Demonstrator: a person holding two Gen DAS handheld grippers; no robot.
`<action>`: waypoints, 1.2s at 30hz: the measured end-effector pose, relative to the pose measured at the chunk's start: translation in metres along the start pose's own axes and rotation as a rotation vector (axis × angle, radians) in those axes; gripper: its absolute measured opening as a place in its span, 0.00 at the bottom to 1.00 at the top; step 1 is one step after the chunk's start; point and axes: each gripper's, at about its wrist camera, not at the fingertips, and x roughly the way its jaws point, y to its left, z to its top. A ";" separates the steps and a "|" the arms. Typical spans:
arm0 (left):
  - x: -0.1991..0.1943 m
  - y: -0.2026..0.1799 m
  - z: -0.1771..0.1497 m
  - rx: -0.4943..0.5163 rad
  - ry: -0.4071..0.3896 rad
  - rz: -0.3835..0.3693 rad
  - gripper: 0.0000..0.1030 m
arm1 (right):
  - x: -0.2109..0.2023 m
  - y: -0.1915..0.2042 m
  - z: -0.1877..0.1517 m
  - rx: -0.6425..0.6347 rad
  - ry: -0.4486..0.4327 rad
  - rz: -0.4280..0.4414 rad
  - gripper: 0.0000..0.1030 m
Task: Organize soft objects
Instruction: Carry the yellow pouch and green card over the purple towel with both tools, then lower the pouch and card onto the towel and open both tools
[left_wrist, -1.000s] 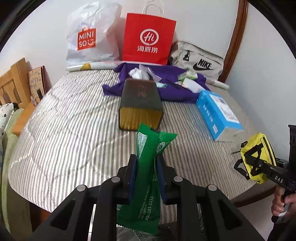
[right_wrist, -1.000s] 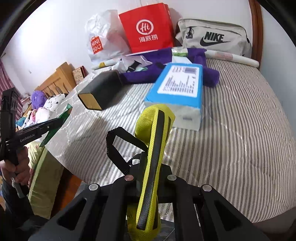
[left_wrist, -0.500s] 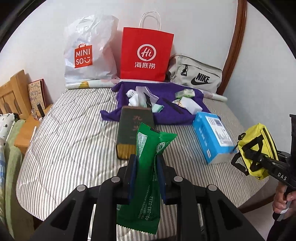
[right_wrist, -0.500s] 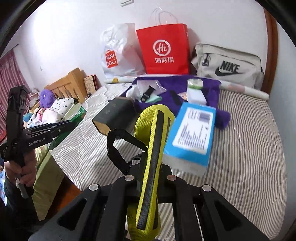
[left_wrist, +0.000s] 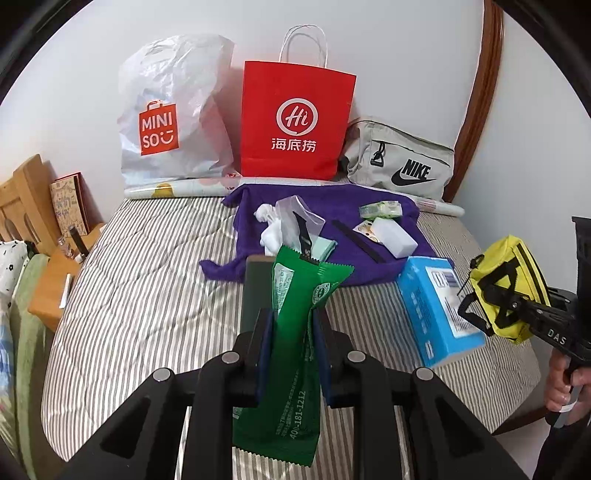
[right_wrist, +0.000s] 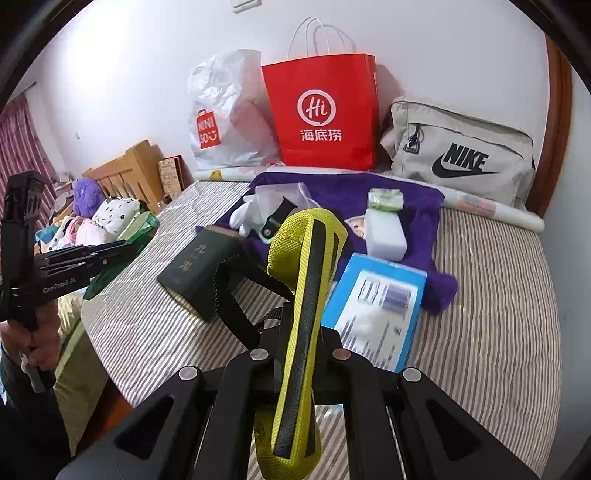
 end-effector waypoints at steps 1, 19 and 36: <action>0.003 0.000 0.003 -0.002 0.003 -0.001 0.21 | 0.004 -0.002 0.004 0.002 0.002 0.000 0.05; 0.064 0.004 0.060 -0.023 0.057 -0.049 0.21 | 0.077 -0.039 0.077 0.042 0.028 0.010 0.05; 0.126 0.005 0.090 -0.015 0.100 -0.042 0.22 | 0.176 -0.051 0.107 0.039 0.187 0.070 0.05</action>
